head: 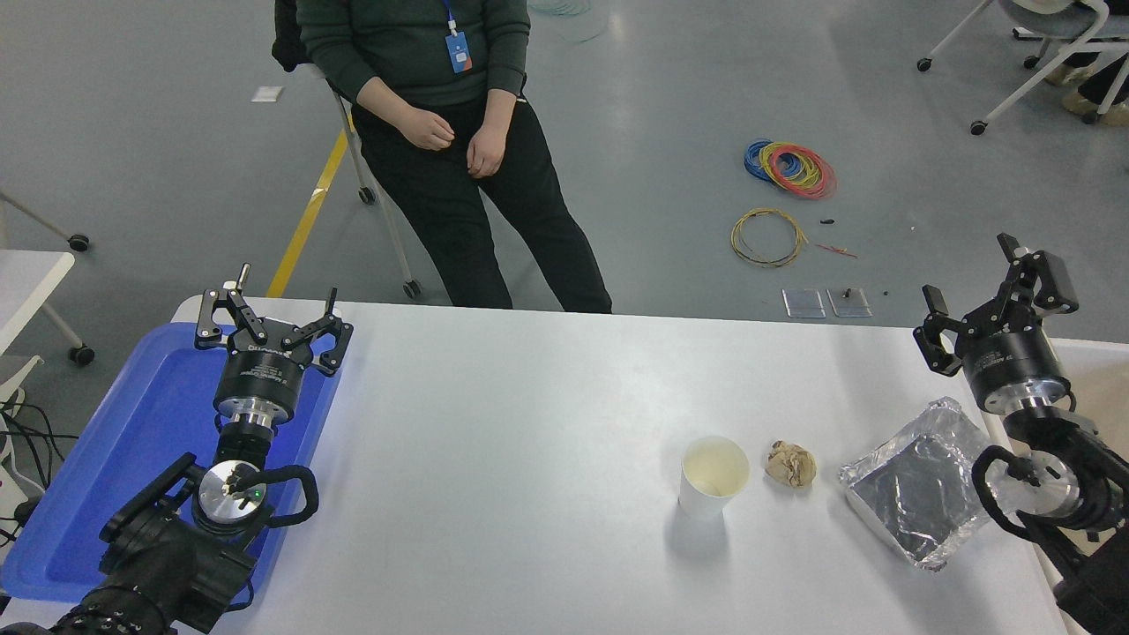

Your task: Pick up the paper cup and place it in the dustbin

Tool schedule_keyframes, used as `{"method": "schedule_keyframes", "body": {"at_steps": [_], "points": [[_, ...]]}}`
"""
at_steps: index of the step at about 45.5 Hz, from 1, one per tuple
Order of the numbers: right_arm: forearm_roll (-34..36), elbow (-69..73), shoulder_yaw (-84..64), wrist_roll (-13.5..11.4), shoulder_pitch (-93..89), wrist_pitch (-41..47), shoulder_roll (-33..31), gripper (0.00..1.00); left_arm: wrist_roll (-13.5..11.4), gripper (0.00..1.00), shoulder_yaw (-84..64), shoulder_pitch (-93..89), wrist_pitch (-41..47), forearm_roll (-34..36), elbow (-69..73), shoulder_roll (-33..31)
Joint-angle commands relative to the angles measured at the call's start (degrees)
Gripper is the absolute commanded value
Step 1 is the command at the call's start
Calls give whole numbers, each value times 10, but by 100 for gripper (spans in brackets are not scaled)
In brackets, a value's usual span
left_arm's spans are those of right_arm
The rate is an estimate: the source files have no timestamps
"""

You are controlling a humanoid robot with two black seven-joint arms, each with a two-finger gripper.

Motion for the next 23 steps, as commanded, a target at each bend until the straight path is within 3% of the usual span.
{"method": "schedule_keyframes", "body": {"at_steps": [1, 23], "points": [[0, 0, 0, 0, 1, 0, 1, 100, -1, 100, 0, 0, 1, 0, 0, -1], [0, -2, -2, 0, -3, 0, 0, 100, -1, 100, 0, 0, 0, 0, 0, 0]]}}
